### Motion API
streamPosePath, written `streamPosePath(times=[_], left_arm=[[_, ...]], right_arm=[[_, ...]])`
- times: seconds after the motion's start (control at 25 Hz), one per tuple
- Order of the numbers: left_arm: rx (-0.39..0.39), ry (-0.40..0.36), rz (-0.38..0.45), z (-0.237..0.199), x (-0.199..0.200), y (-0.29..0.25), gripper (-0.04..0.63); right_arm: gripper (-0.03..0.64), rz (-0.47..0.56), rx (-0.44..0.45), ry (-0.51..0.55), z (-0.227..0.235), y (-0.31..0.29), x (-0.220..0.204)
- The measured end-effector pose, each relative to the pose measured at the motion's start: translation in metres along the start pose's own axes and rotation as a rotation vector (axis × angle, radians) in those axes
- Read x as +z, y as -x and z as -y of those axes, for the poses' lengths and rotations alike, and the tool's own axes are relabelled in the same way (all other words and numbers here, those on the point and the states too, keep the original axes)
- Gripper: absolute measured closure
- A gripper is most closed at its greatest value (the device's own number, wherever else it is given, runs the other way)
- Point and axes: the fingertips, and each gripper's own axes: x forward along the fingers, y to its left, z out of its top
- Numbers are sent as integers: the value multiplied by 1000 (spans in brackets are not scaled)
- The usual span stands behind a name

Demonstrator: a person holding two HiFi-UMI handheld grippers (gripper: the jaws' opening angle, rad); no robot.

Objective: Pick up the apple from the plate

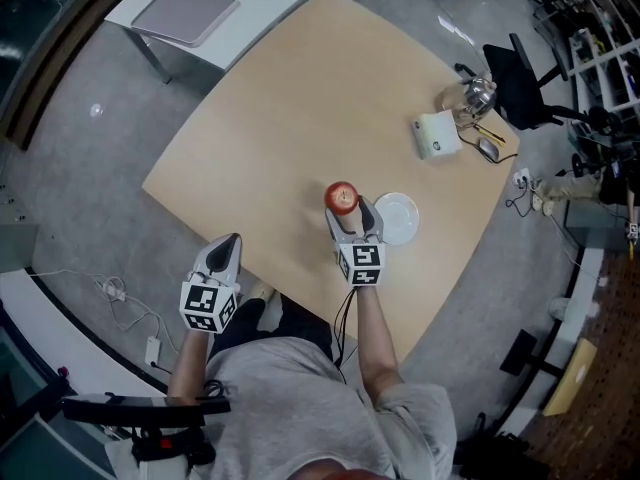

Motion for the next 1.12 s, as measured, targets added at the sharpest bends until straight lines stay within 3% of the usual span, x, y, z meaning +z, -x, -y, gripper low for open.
streamPosePath(times=[1.12], left_arm=[[228,134,-21,-73,-46,55,575]], right_arm=[[285,-64,300,114,-119,-99,-14]])
